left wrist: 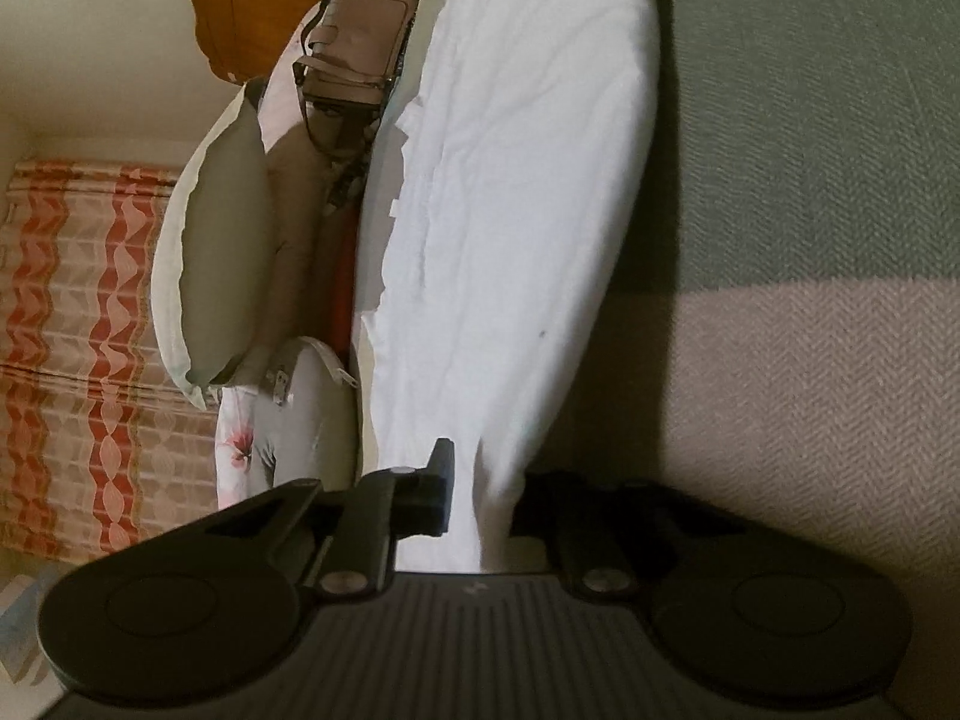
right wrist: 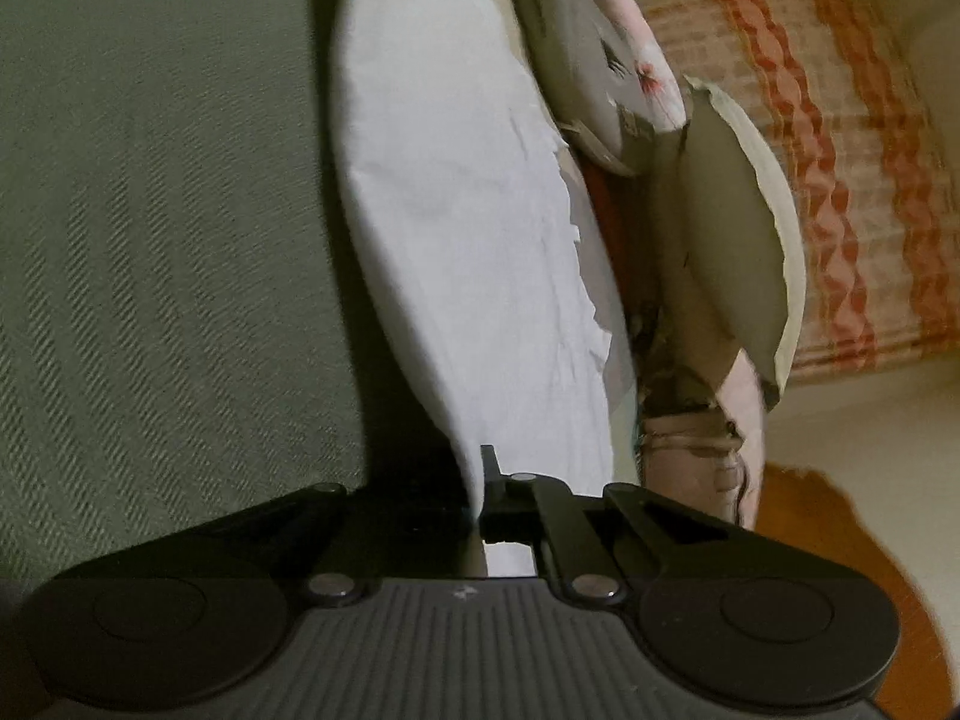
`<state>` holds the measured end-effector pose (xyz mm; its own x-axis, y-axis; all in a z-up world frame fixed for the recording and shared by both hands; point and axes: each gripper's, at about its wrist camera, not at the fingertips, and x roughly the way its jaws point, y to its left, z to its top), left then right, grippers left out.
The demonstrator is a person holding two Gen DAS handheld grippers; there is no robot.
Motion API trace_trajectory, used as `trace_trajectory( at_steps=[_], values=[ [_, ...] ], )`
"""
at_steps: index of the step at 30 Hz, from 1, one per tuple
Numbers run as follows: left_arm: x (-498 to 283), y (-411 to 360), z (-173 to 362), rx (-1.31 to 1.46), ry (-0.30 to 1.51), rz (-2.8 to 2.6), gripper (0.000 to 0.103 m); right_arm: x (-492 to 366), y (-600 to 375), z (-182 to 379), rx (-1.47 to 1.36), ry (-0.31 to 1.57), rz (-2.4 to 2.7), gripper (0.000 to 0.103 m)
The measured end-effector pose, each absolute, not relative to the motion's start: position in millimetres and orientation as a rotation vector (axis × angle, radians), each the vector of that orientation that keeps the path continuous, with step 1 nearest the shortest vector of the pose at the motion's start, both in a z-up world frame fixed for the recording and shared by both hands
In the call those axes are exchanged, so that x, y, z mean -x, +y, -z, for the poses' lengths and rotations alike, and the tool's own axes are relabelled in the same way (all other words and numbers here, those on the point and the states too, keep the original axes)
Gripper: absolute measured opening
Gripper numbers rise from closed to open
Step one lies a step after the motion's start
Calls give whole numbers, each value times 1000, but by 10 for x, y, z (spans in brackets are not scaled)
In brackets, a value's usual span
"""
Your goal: Fold clothes
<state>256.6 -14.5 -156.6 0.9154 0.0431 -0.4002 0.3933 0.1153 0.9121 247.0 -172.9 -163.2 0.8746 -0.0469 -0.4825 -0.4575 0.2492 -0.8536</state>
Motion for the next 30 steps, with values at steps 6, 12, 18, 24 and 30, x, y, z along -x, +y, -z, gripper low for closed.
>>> trace_trajectory(
  at_steps=[6,12,18,24,30],
  values=[
    [-2537,-135,1553,-1454,358,271,5,-2511,-1743,1553,1278,471,-304,6],
    [-2420,-111,1459,-1410,353,294,2,-2444,-1756,1378,1237,438,-287,5],
    [-2202,-78,1240,-1373,329,279,1,-2208,-1752,1166,1208,422,-294,5],
    [-1628,-90,1061,-1389,341,336,1,-1727,-1752,1042,1223,458,-336,5],
    [-919,-92,982,-1392,369,375,1,-1080,-1737,995,1233,496,-382,5]
  ],
)
